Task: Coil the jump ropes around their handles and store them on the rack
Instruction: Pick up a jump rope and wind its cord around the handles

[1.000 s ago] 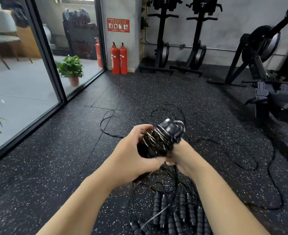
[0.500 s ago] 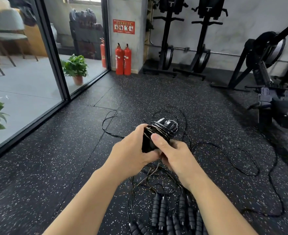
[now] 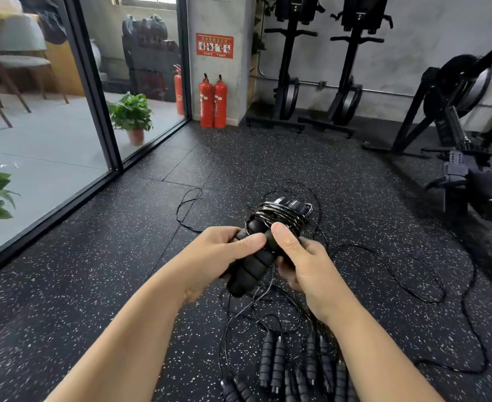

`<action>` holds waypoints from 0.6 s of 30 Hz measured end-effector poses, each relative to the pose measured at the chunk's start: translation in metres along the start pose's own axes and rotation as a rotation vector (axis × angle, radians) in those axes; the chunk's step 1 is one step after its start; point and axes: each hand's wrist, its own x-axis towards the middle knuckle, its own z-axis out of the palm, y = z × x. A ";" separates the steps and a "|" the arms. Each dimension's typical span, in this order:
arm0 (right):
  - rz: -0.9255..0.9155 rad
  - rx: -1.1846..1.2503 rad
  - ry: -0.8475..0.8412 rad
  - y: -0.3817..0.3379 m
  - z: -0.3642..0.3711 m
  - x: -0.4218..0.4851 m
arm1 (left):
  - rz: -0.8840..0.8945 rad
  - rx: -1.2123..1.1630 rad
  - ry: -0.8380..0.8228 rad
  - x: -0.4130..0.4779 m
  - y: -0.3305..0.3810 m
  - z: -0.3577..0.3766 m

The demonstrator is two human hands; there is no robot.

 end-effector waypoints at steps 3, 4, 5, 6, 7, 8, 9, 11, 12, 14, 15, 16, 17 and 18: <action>-0.019 -0.002 -0.055 -0.002 0.000 -0.001 | -0.025 -0.015 -0.069 0.001 -0.003 -0.003; -0.022 0.006 -0.064 -0.003 0.000 -0.001 | -0.031 -0.031 -0.087 0.001 -0.003 -0.003; -0.018 0.020 -0.069 -0.003 -0.001 -0.001 | -0.036 -0.052 -0.101 0.002 -0.004 -0.004; -0.010 0.032 -0.076 -0.004 0.000 -0.001 | -0.037 -0.065 -0.111 0.003 -0.004 -0.005; -0.006 0.038 -0.079 -0.005 0.002 -0.001 | -0.035 -0.069 -0.110 0.005 -0.004 -0.006; -0.003 0.028 -0.073 -0.005 0.003 0.000 | -0.031 -0.071 -0.105 0.006 -0.005 -0.005; -0.008 -0.001 -0.070 -0.002 0.003 0.002 | -0.023 -0.070 -0.093 0.006 -0.004 -0.004; -0.014 -0.111 -0.086 0.002 0.001 0.005 | 0.007 -0.060 -0.058 0.007 -0.004 -0.003; 0.008 -0.163 -0.095 0.003 0.000 0.006 | 0.024 -0.060 -0.034 0.007 -0.004 -0.004; 0.083 -0.268 -0.065 0.003 -0.007 0.007 | 0.051 -0.039 0.052 0.009 -0.004 -0.010; 0.100 -0.341 -0.033 0.001 -0.010 0.007 | 0.055 -0.016 0.105 0.010 -0.004 -0.015; 0.088 -0.449 0.007 0.001 -0.015 0.006 | 0.056 0.006 0.155 0.010 -0.005 -0.022; 0.056 -0.577 0.049 0.001 -0.020 0.006 | 0.056 0.024 0.196 0.010 -0.006 -0.029; 0.018 -0.703 0.085 0.001 -0.023 0.005 | 0.054 0.043 0.224 0.010 -0.007 -0.034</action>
